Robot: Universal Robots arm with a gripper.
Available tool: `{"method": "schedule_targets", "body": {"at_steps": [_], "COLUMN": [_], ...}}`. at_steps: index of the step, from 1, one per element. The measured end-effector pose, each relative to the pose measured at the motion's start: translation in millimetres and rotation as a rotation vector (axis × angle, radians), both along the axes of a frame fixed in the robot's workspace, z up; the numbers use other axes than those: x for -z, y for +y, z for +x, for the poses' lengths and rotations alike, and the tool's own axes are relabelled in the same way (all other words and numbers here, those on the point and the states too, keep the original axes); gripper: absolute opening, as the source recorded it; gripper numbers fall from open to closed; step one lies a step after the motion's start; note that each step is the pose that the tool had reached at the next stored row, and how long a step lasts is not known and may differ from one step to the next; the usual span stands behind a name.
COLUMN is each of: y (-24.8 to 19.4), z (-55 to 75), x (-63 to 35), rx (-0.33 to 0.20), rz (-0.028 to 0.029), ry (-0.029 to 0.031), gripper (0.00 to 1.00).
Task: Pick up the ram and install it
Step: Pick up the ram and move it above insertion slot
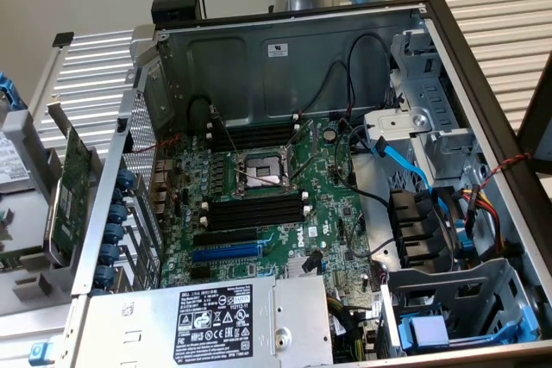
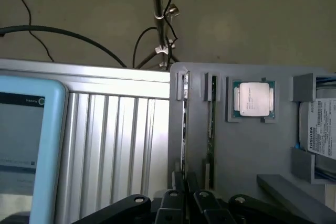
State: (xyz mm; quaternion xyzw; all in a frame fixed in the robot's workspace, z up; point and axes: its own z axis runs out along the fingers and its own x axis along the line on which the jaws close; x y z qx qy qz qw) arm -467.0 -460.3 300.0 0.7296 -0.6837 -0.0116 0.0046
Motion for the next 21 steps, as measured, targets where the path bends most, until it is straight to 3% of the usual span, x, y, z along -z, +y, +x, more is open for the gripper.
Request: {"method": "schedule_targets", "body": {"at_steps": [3, 14, 21], "y": [-0.6, -7.9, -9.5], "z": [8.1, 46.1, 69.9], "x": [-13.9, -63.9, -91.1], "rx": [0.000, 0.000, -0.001], "rz": [0.0003, 0.0118, 0.0166], "ry": [0.0000, 0.0001, 0.0006], "gripper": [0.14, 0.14, 0.14]}}
